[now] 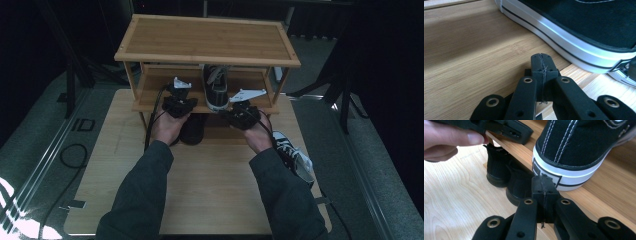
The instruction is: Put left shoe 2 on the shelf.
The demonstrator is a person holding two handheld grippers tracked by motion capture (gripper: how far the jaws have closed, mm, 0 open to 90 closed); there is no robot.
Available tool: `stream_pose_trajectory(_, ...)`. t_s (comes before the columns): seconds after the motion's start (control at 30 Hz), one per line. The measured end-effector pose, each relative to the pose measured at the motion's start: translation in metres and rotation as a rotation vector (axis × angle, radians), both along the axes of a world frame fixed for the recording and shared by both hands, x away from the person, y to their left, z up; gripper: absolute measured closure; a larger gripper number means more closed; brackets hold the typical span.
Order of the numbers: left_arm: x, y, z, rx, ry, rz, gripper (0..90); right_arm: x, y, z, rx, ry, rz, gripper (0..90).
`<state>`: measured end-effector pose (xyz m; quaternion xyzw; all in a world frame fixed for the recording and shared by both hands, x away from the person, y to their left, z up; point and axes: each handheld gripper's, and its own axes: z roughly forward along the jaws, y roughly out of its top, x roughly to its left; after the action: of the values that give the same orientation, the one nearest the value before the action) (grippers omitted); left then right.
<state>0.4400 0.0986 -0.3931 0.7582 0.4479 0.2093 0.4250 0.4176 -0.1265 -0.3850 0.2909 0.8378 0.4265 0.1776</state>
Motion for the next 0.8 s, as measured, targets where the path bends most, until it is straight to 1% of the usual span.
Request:
stream_pose_trajectory(0.03, 0.0, 0.0, 0.0, -0.003, 0.001, 0.0, 90.0, 0.0, 0.004, 0.0, -0.005, -0.004, 0.003, 90.0)
stream_pose_trajectory(0.23, 0.0, 0.0, 0.0, -0.004, 0.002, 0.0, 90.0, 0.002, 0.006, -0.001, 0.001, 0.0, 0.006, 90.0)
stream_pose_trajectory(0.37, 0.0, 0.001, 0.0, -0.007, 0.003, -0.005, 90.0, 0.002, 0.005, 0.0, 0.009, 0.01, 0.011, 89.0)
stream_pose_trajectory(0.4, 0.0, 0.001, -0.001, -0.012, 0.0, -0.002, 90.0, 0.002, 0.002, 0.0, 0.014, 0.029, 0.017, 88.5)
stream_pose_trajectory(0.47, 0.0, 0.002, -0.002, -0.025, -0.005, 0.001, 90.0, 0.001, -0.001, 0.0, 0.009, 0.032, 0.021, 88.0)
stream_pose_trajectory(0.5, 0.0, 0.002, -0.002, -0.025, -0.005, 0.001, 90.0, 0.001, -0.001, 0.0, 0.009, 0.032, 0.021, 88.0)
stream_pose_trajectory(0.53, 0.0, 0.002, -0.002, -0.029, -0.006, 0.002, 90.0, -0.001, -0.005, 0.0, -0.007, 0.035, 0.023, 86.6)
stream_pose_trajectory(0.67, 0.0, 0.002, -0.002, -0.031, 0.001, -0.001, 90.0, -0.004, -0.01, -0.001, -0.023, 0.04, 0.026, 83.5)
stream_pose_trajectory(0.73, 0.001, 0.003, -0.002, -0.034, 0.002, -0.006, 90.0, -0.007, -0.019, -0.002, -0.041, 0.045, 0.024, 80.8)
stream_pose_trajectory(0.77, 0.001, 0.003, -0.002, -0.034, 0.002, -0.006, 90.0, -0.007, -0.019, -0.002, -0.041, 0.045, 0.024, 80.8)
stream_pose_trajectory(0.8, 0.001, 0.003, -0.001, -0.03, 0.0, -0.005, 90.0, -0.01, -0.028, -0.002, -0.06, 0.05, 0.016, 78.8)
